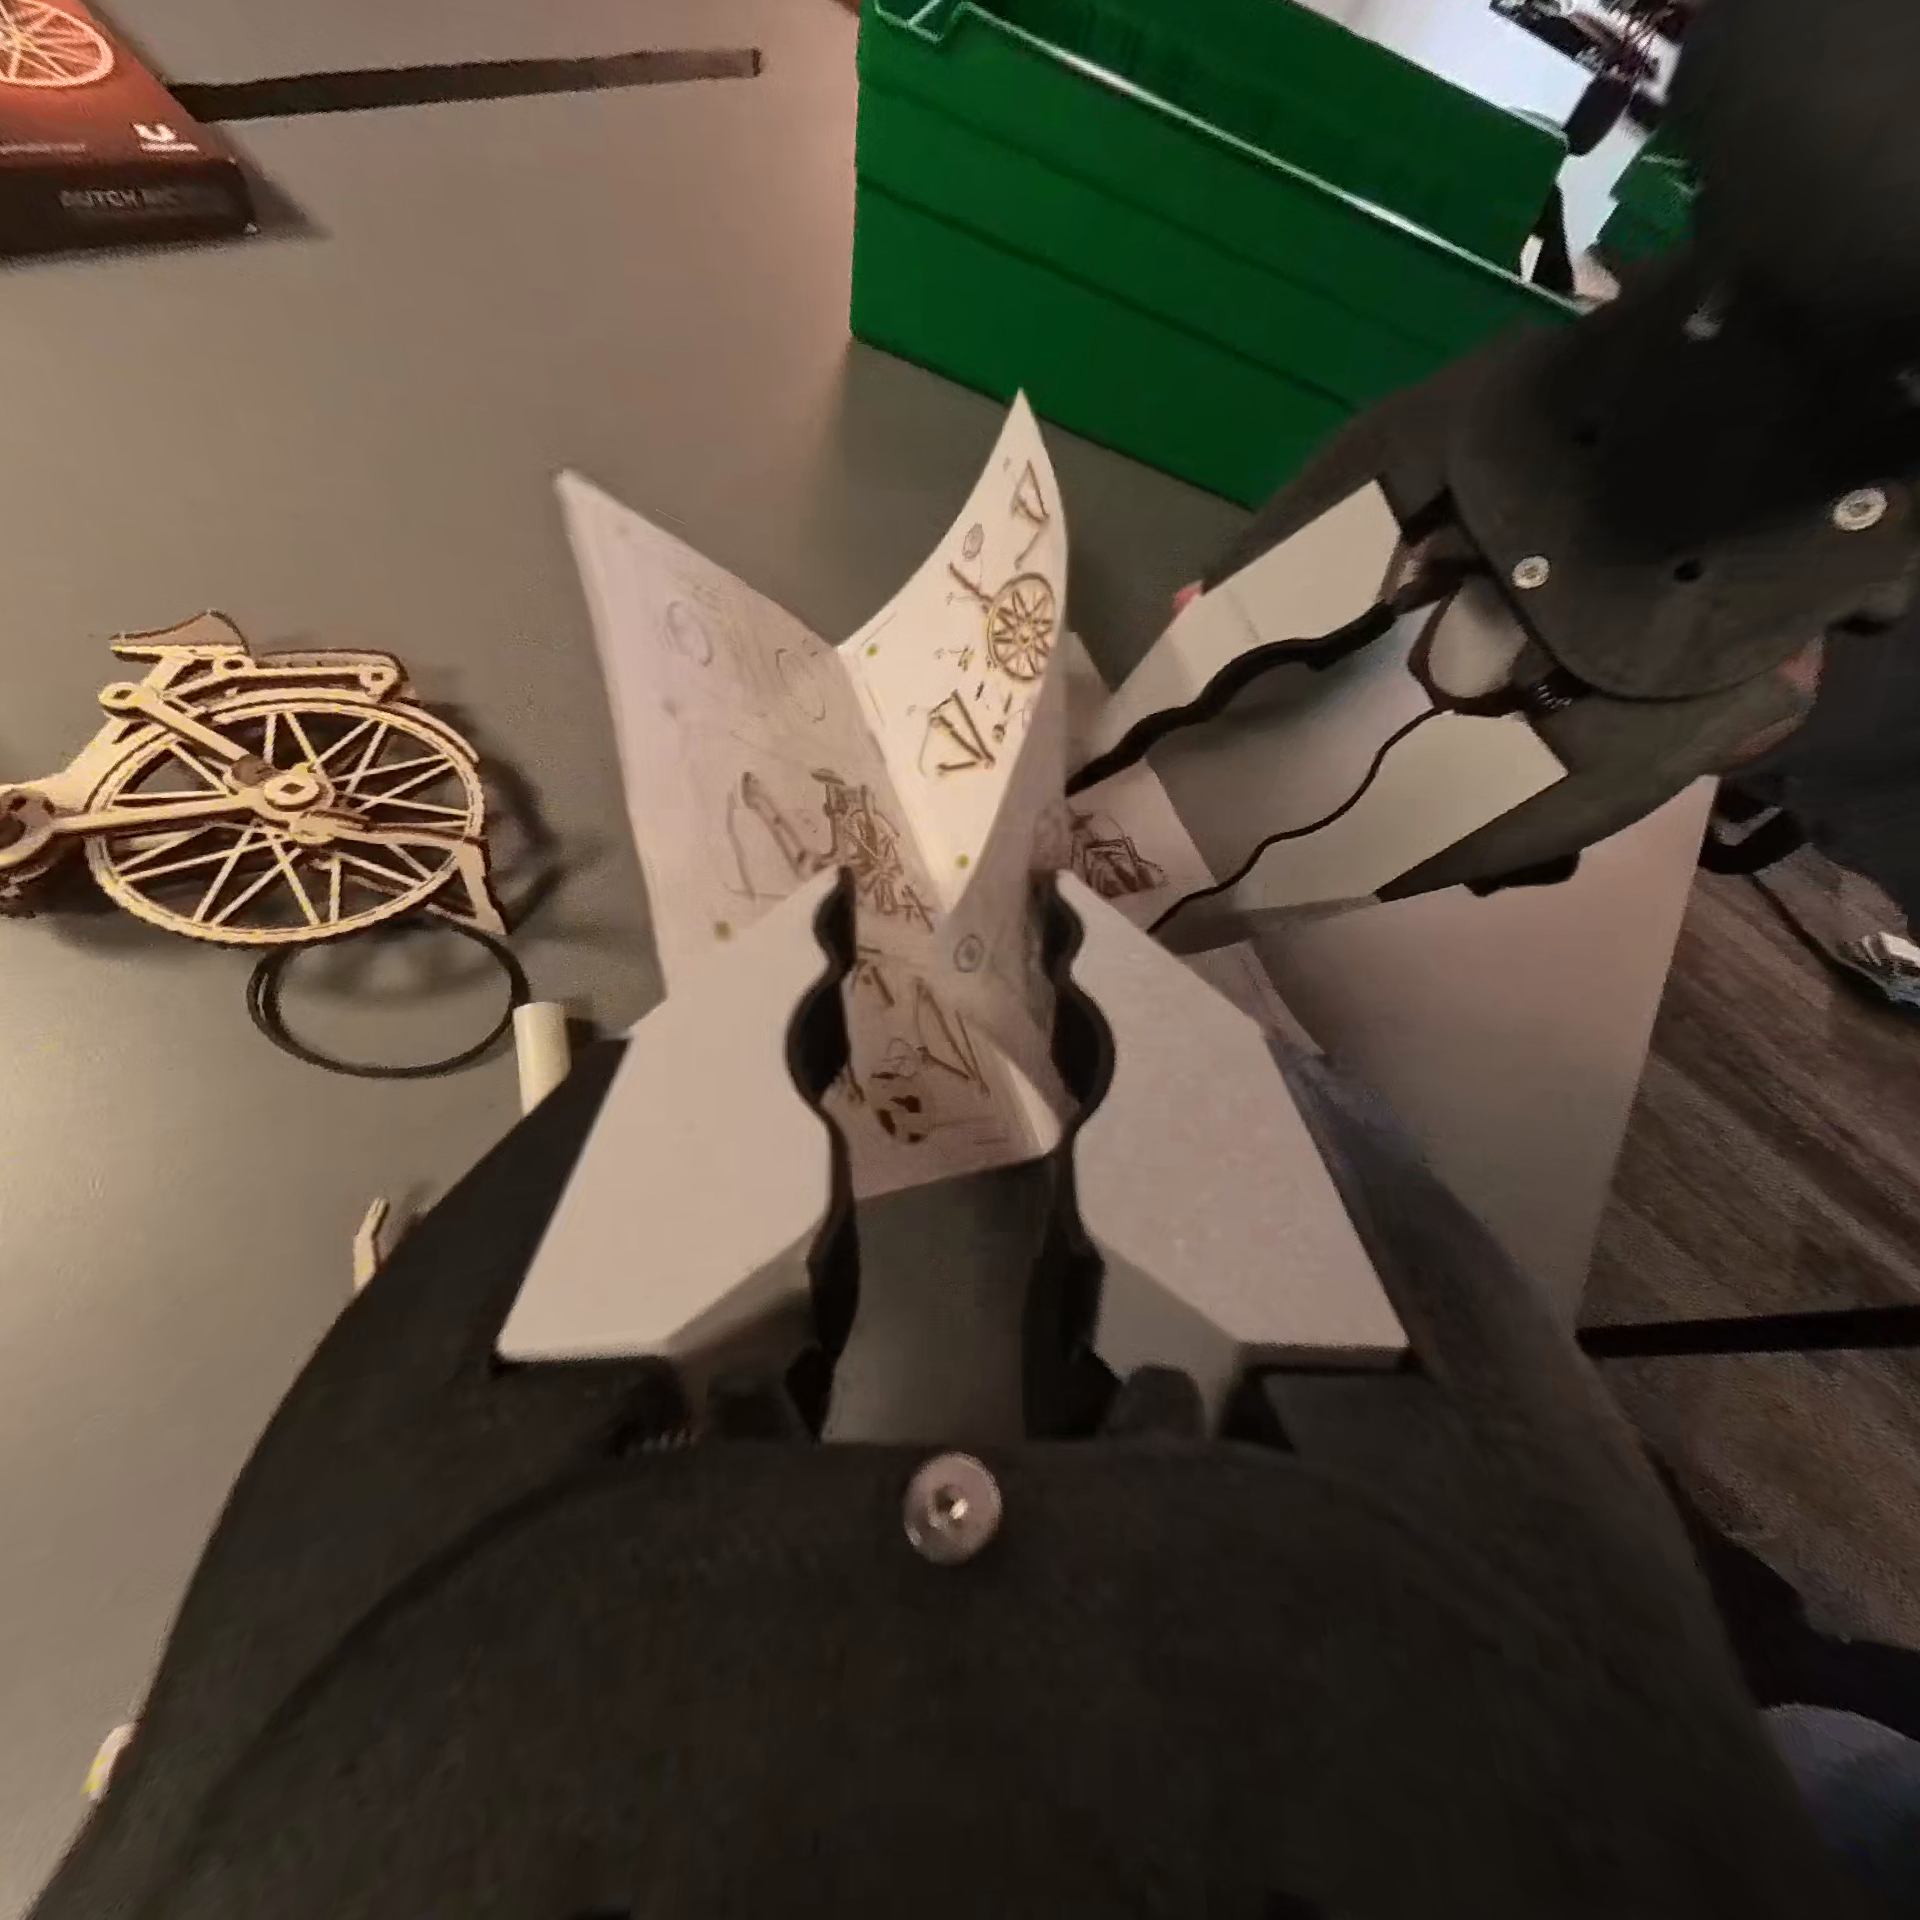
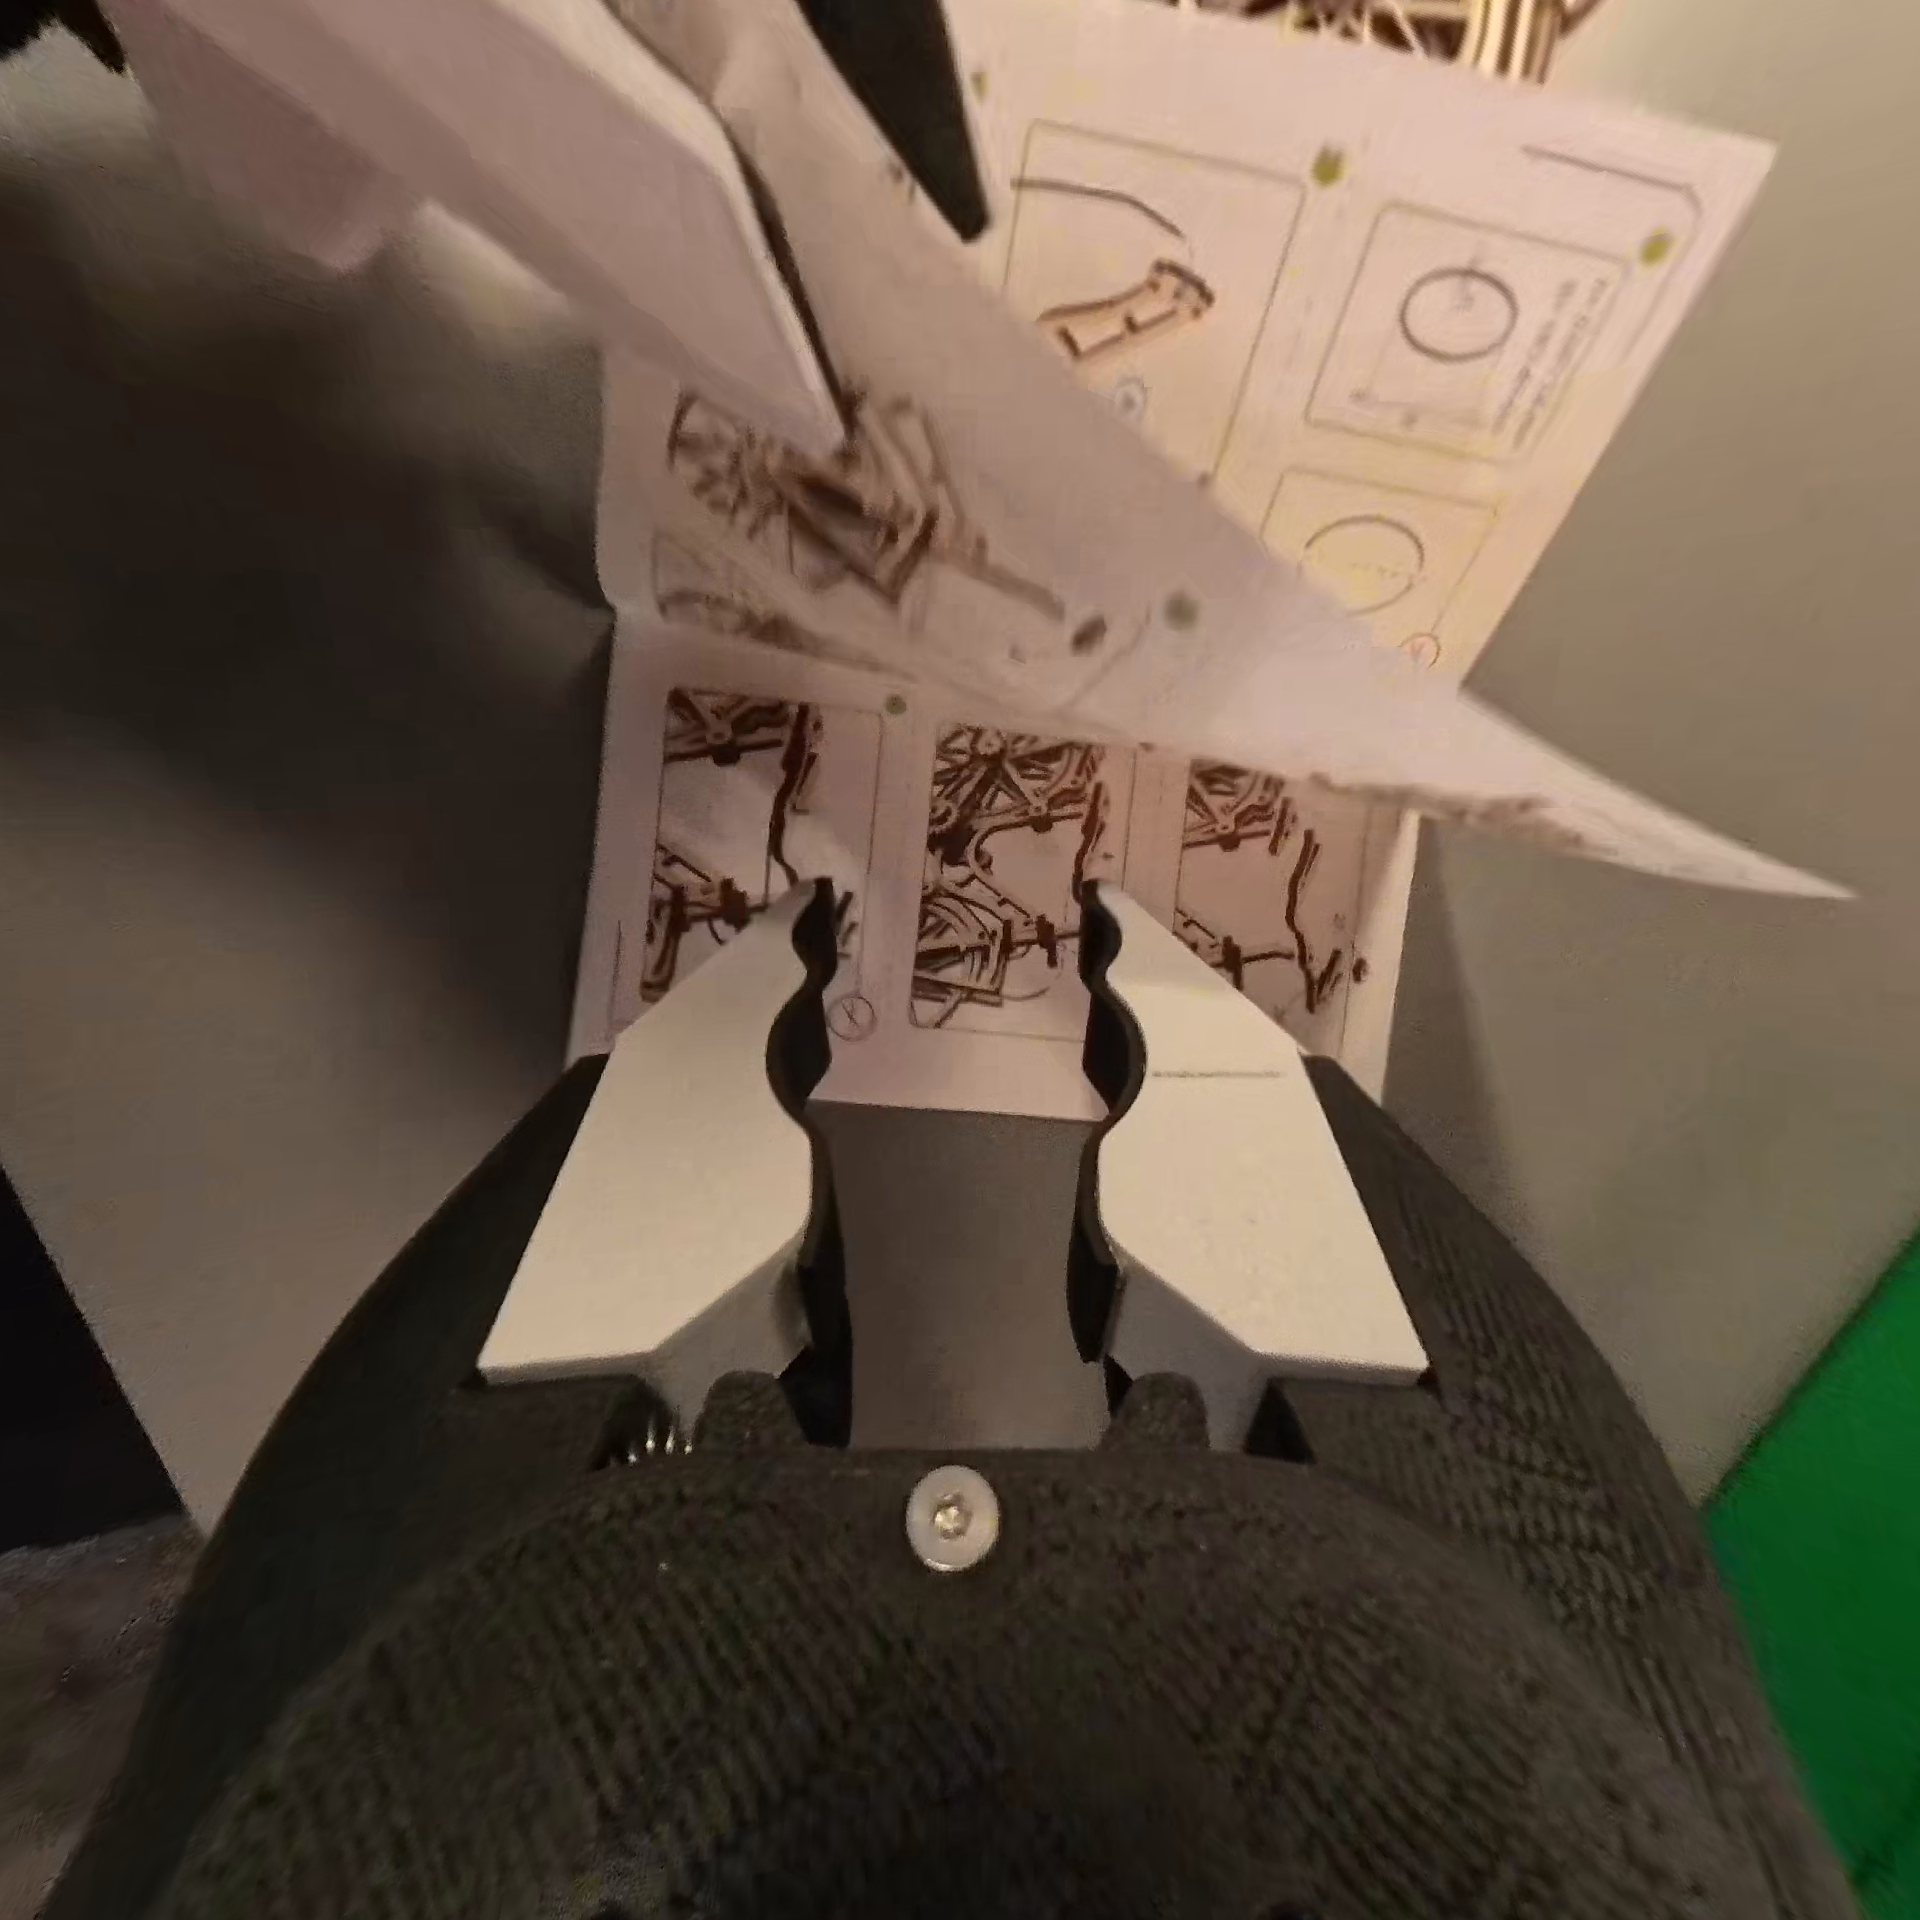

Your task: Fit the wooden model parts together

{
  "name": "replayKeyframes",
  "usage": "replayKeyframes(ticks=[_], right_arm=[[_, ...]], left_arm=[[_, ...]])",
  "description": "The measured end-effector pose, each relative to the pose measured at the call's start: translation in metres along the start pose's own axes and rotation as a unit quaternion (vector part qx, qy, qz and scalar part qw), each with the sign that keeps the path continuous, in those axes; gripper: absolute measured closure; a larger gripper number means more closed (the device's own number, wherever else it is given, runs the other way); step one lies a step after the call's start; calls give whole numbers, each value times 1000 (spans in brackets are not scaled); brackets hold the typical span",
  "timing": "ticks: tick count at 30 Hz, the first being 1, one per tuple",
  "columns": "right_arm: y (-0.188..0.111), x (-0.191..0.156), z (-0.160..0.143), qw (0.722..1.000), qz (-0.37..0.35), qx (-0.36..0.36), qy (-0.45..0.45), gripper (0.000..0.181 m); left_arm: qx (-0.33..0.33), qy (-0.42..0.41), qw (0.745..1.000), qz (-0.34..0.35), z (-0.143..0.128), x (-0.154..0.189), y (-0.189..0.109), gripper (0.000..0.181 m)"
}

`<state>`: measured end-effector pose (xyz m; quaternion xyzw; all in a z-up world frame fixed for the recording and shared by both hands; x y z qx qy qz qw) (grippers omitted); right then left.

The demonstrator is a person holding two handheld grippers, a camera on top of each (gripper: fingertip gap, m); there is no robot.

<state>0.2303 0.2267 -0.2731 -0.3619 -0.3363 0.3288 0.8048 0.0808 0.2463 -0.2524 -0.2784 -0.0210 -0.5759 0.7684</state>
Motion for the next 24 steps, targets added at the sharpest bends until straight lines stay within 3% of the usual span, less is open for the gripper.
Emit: replayKeyframes(ticks=[5, 8, 11, 15, 20, 24], right_arm=[[-11, 7, -19, 999, -10, -30, 21, 138], [-21, 12, -18, 999, -24, -38, 13, 140], [-29, 18, 2, 999, 5, -10, 46, 141], [-15, 29, 19, 999, 20, -18, 41, 140], [16, 34, 13, 997, 37, -65, 32, 136], [18, 38, 6, 997, 29, -48, 48, 130]], left_arm=[[-27, 5, 1000, 3, -2, 0, 7, 178], [-28, -17, 999, -1, -6, -3, 8, 181], [-35, -45, 998, -12, -12, -5, 11, 181], [-62, -49, 997, 3, -22, -8, 17, 181], [-65, -49, 996, 25, -28, -3, 12, 155], [-34, -36, 998, 34, -28, 6, -3, 131]])
Point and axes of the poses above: each gripper's, where its closed fingertips meet, y out along the fingers, z out of its top, x = y × z across the jaws, the point moved 8 cm from there along -y, back along the fingers, and after that the axes turned 12 degrees about -z, right-handed, at the moved point
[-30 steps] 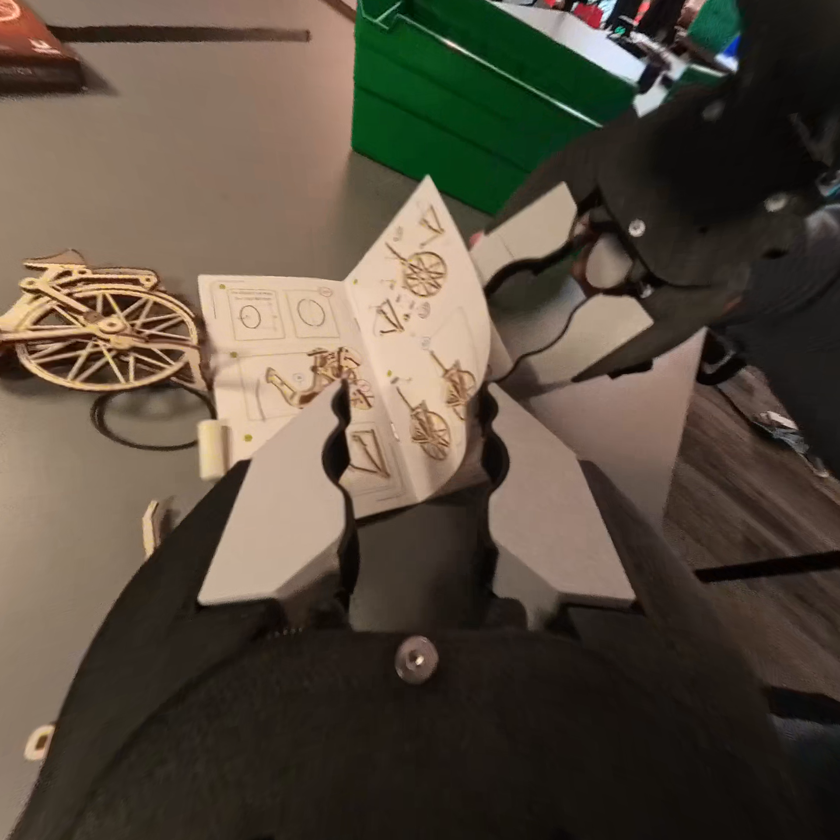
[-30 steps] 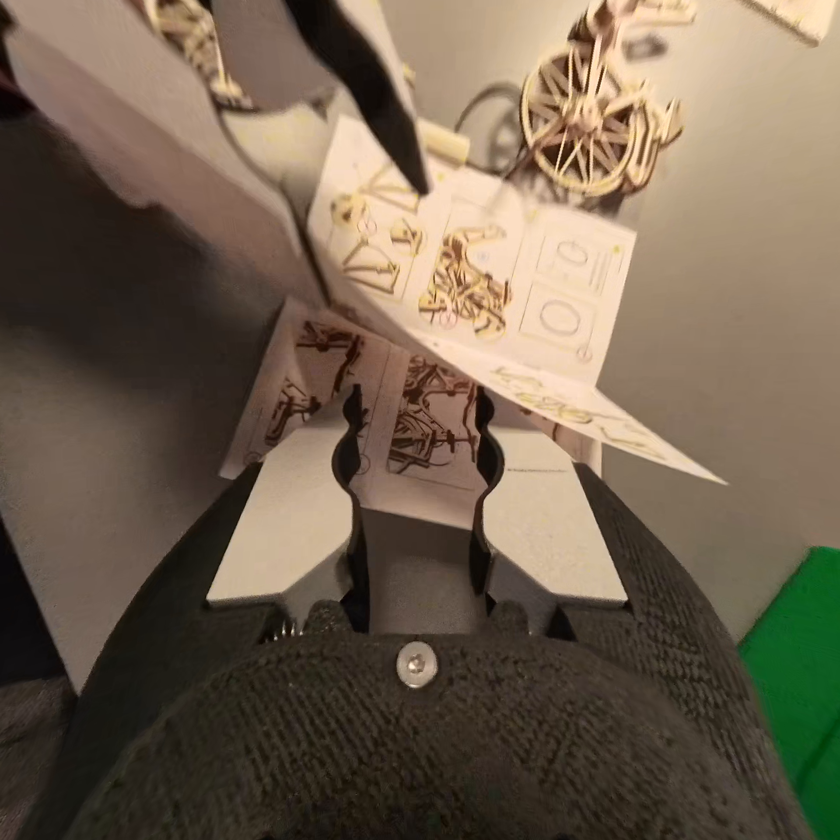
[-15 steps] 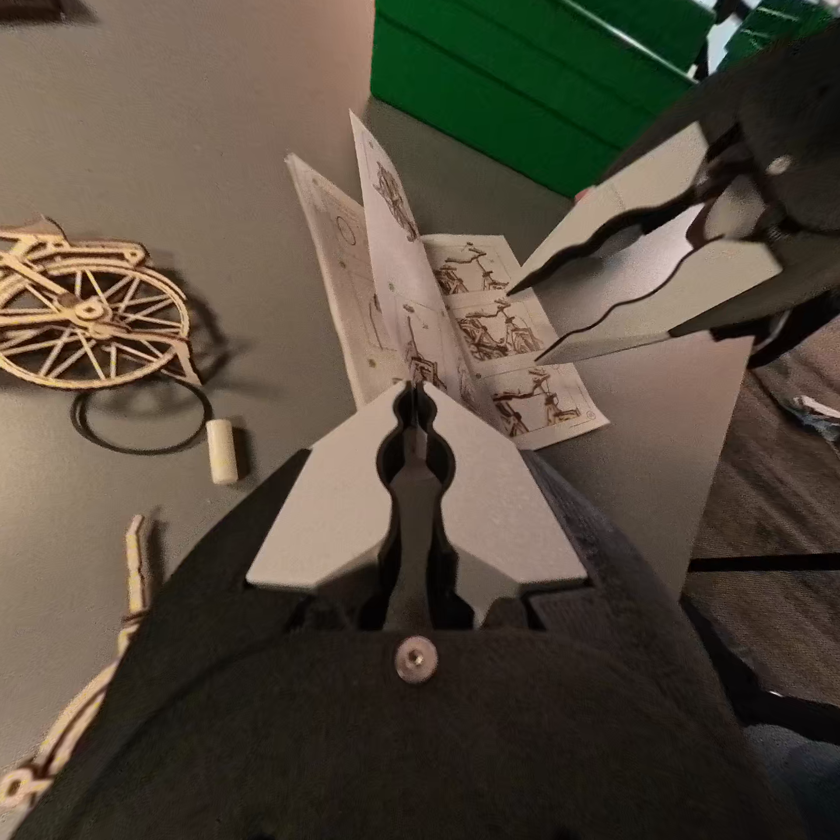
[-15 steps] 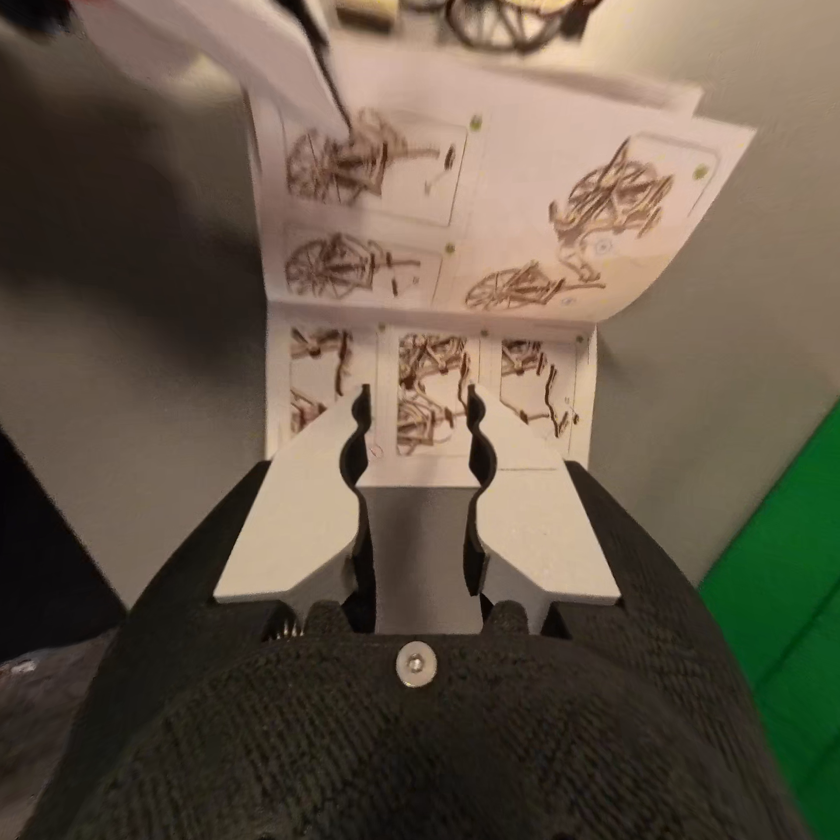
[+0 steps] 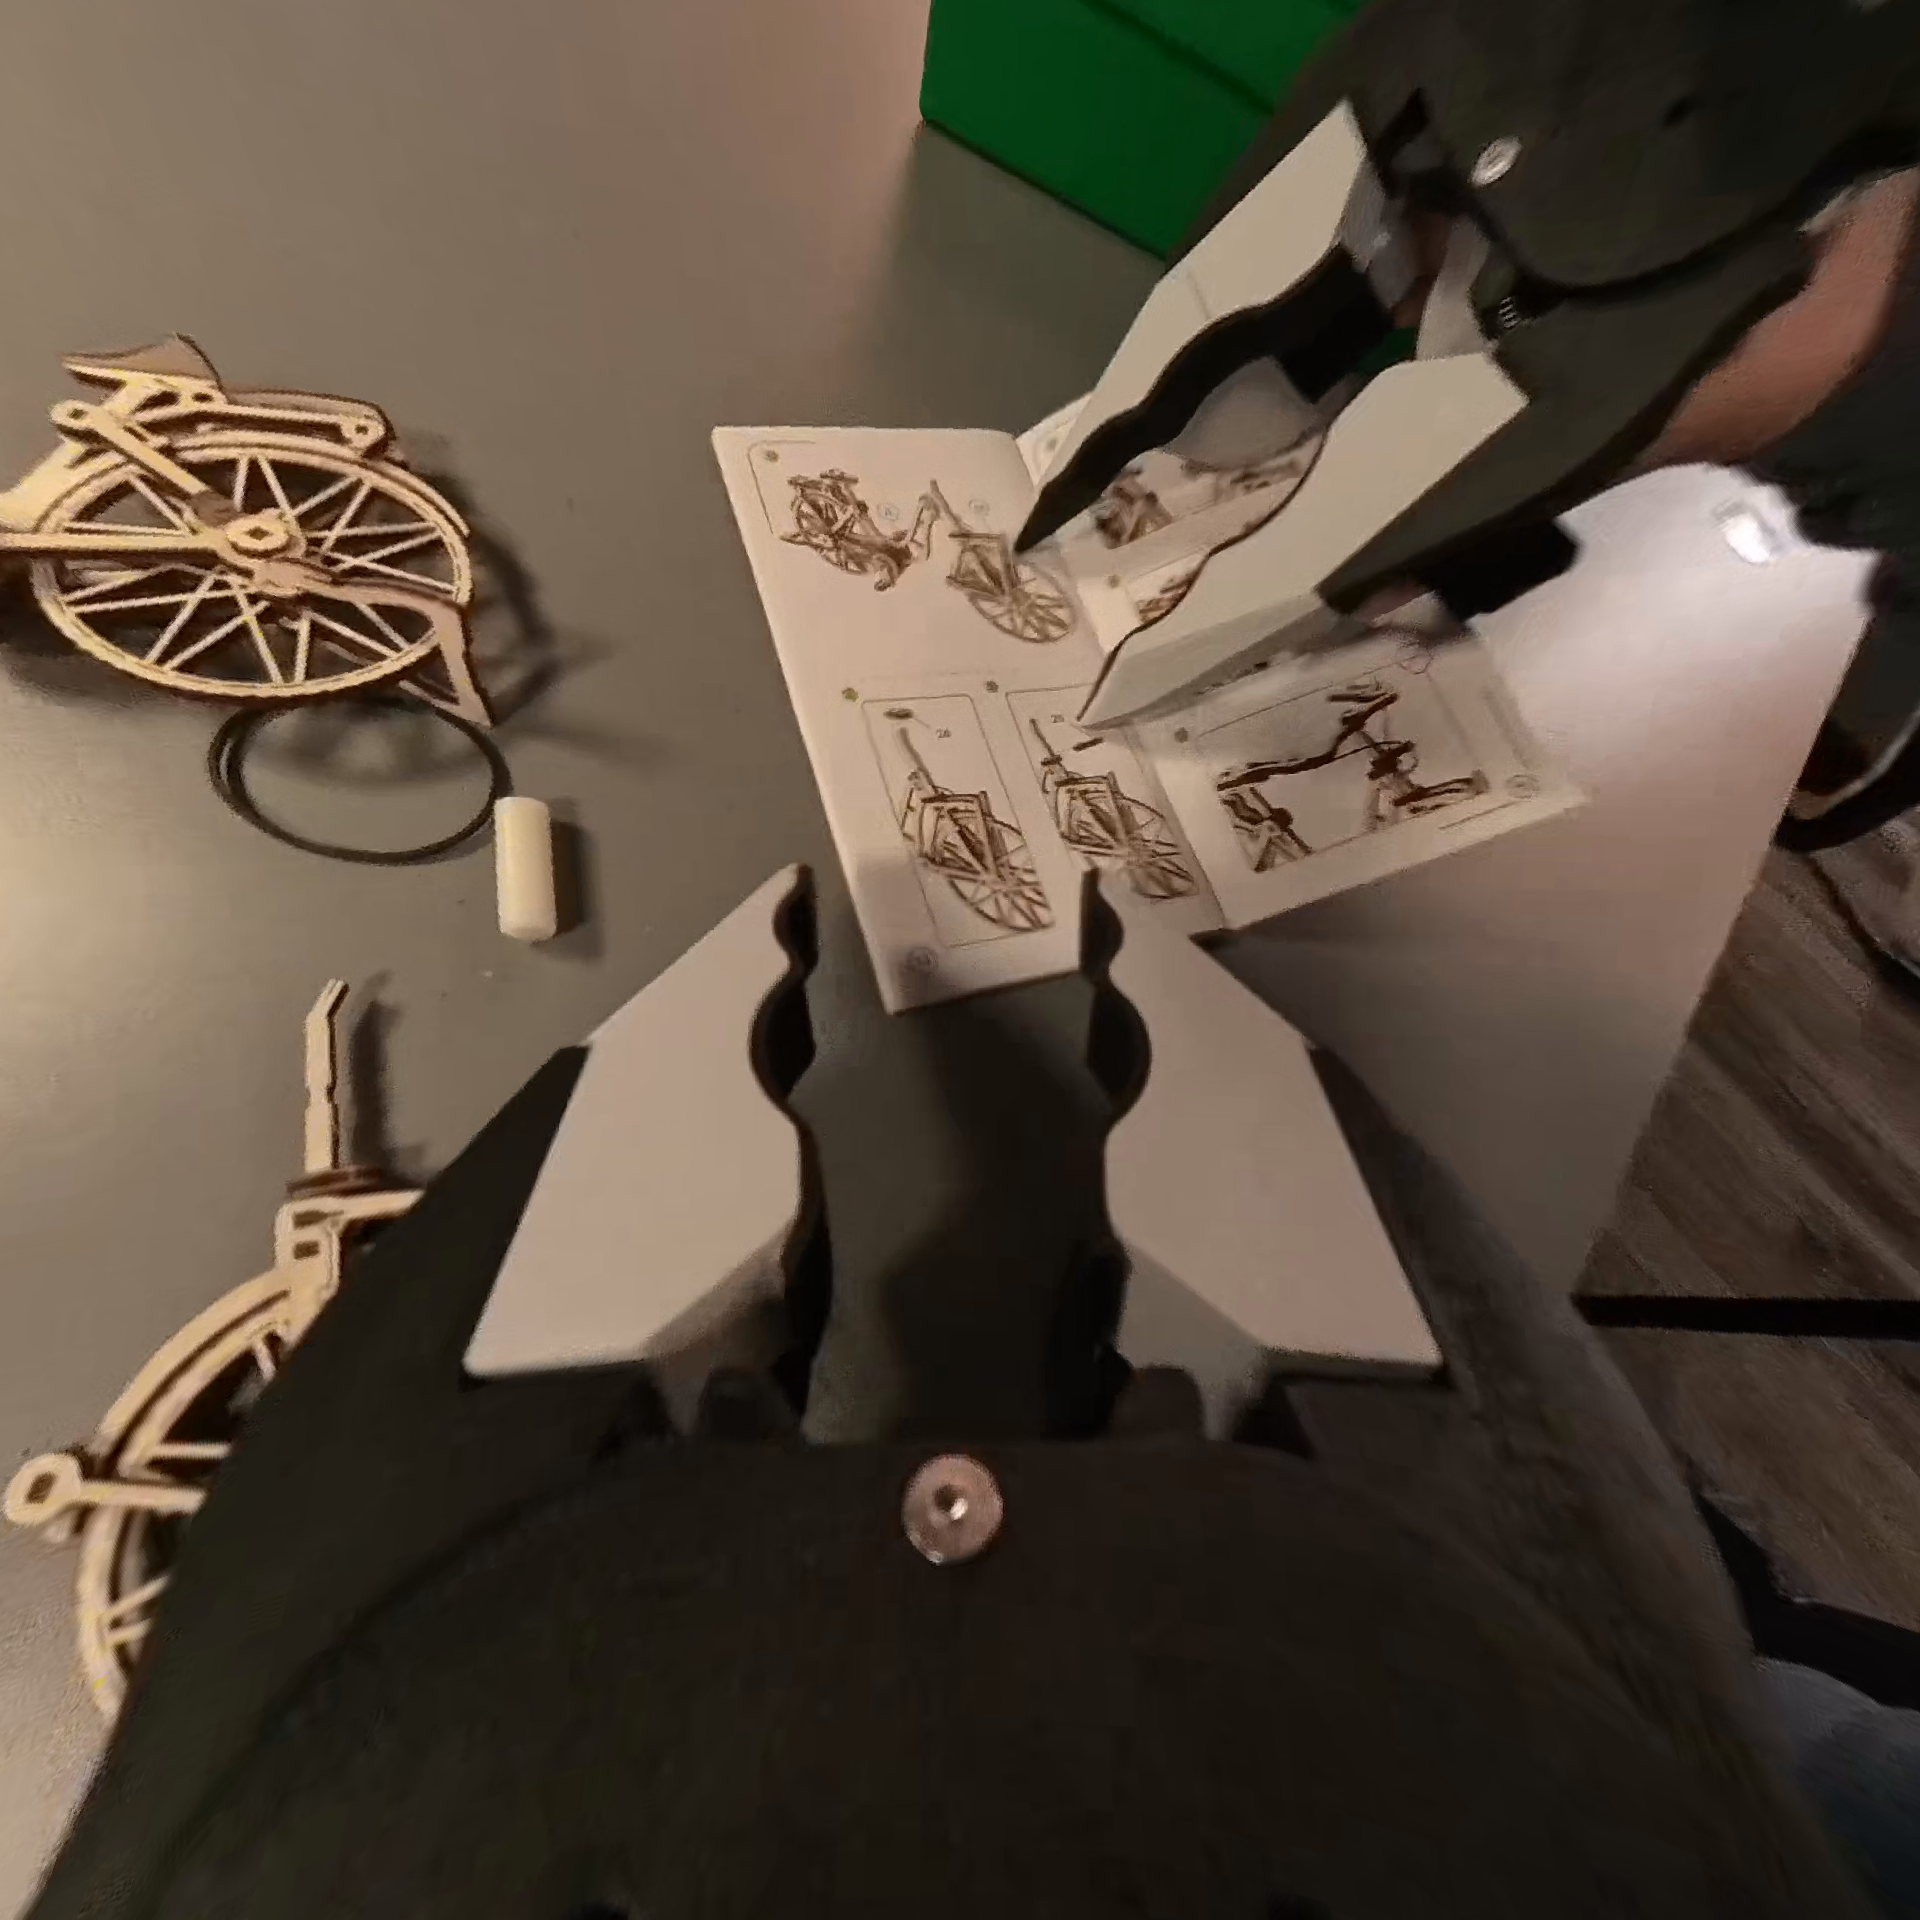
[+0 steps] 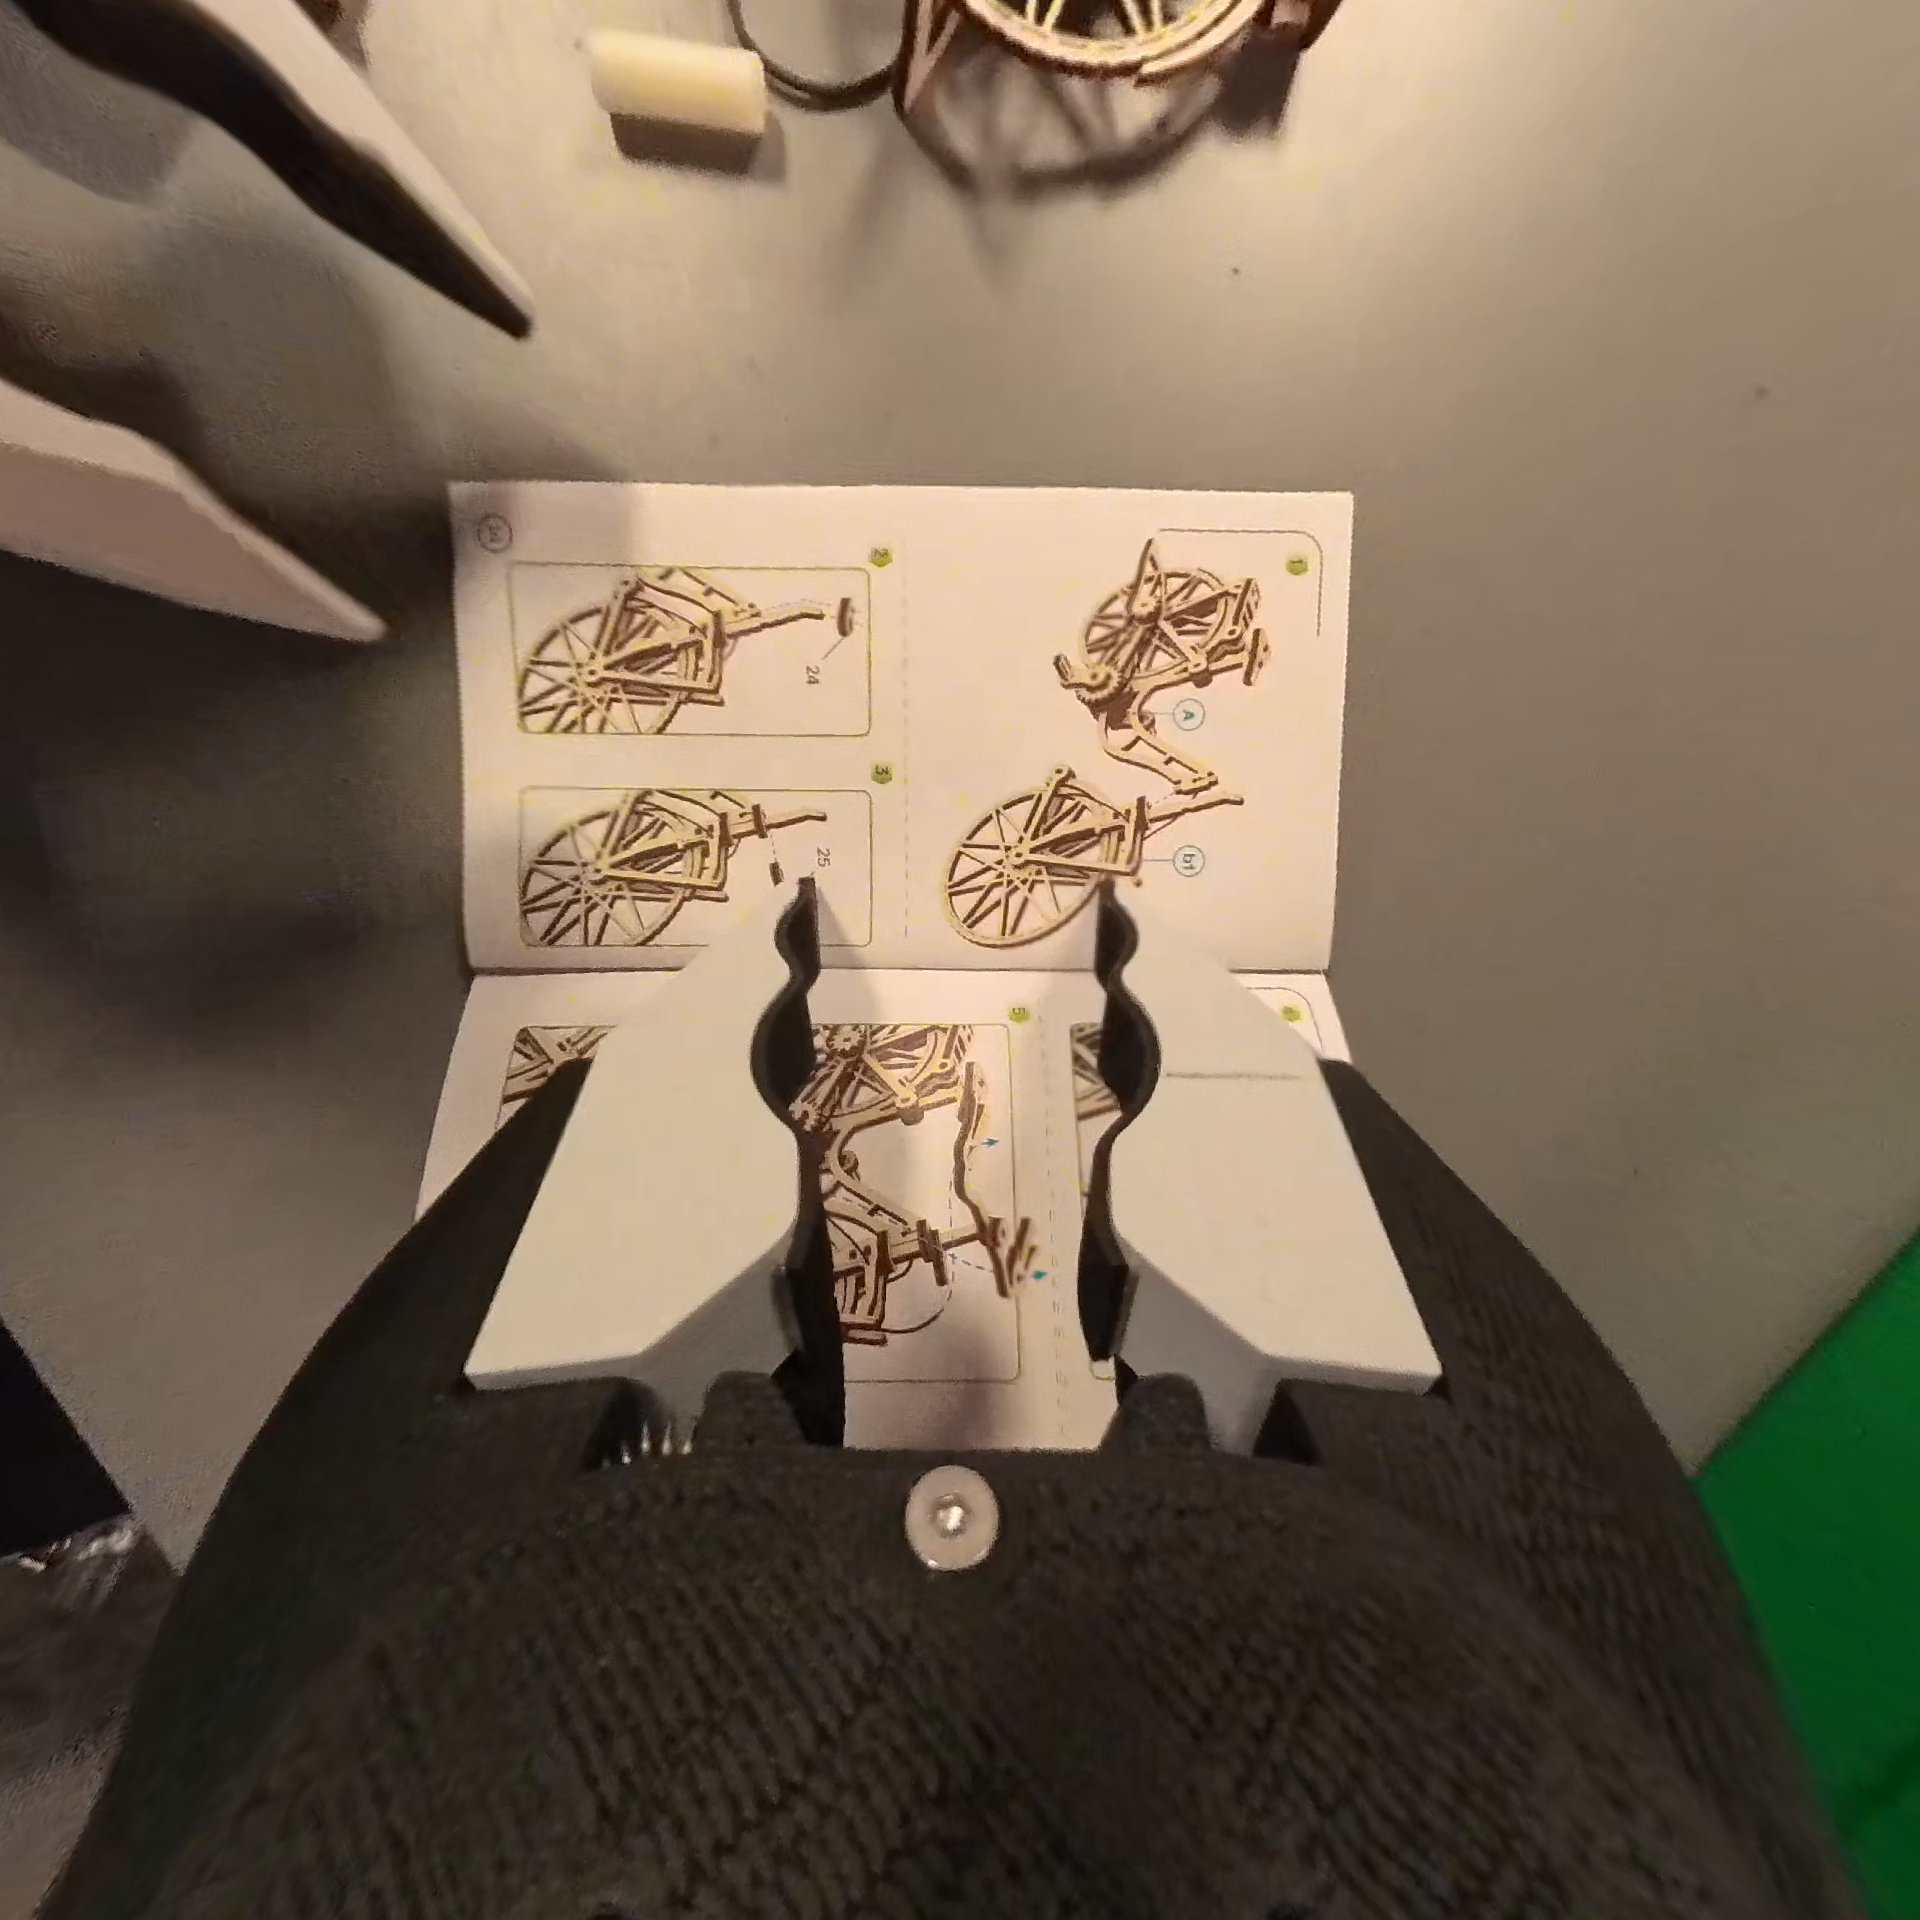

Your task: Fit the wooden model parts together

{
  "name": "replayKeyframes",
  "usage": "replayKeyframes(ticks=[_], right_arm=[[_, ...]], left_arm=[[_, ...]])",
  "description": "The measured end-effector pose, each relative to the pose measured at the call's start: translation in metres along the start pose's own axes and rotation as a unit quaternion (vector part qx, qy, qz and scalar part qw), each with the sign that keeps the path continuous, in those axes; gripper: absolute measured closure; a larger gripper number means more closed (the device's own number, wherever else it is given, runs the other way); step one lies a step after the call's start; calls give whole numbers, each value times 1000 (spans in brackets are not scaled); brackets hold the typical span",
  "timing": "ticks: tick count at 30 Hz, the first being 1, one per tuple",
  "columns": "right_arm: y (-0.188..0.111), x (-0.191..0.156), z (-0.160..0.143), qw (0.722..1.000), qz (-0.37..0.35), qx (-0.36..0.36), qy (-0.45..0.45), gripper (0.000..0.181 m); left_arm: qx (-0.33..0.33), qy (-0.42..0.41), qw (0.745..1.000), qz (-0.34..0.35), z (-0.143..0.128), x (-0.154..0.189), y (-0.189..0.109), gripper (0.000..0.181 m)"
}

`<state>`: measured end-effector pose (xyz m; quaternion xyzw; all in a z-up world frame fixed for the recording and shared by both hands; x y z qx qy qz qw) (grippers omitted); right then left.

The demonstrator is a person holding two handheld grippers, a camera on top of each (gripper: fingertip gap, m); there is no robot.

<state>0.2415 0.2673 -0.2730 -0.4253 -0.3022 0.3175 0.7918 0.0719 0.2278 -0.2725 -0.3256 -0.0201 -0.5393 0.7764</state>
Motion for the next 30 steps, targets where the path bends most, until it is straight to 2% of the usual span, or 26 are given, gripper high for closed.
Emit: replayKeyframes(ticks=[3, 6, 8, 12, 16, 19, 21, 22, 24, 25, 27, 30], right_arm=[[0, 1, -6, 999, 3, 32, 21, 128], [1, 1, -13, 996, 2, 73, 41, 128], [2, 0, -17, 993, -1, 102, 56, 126], [3, -4, -26, 983, -2, 168, 74, 122], [4, -4, -30, 980, -6, 188, 69, 122], [7, 2, -28, 979, -6, 187, 75, 121], [10, 9, -24, 980, -8, 187, 73, 121], [13, 13, -21, 980, -6, 187, 71, 122], [18, 21, -15, 980, -1, 189, 65, 121], [21, 26, -11, 980, 3, 190, 61, 121], [26, 35, -5, 980, 12, 192, 52, 122], [31, 45, 0, 979, 37, 198, 35, 127]], left_arm=[[25, 12, 999, -39, 0, 17, -1, 129], [0, 35, 997, -62, -2, 30, 14, 126], [-15, 50, 995, -83, -3, 38, 26, 115], [-24, 30, 991, -130, -2, 46, 44, 105], [-14, 28, 988, -150, -4, 50, 41, 104], [11, 40, 981, -188, -7, 58, 24, 101], [40, 29, 965, -256, -6, 66, 7, 98], [64, 12, 953, -294, -3, 68, -4, 94], [128, -5, 937, -326, 6, 63, -28, 93], [160, 0, 933, -323, 11, 57, -42, 93], [229, 29, 933, -276, 22, 37, -71, 94], [317, 78, 936, -135, 41, -12, -113, 97]])
Point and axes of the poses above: each gripper's, where its closed fingertips meet, y out along the fingers, z out of its top, x = y × z across the jaws, the point moved 8 cm from there along -y, back along the fingers, and after that the axes turned 12 degrees about -z, right-handed, at the moved point
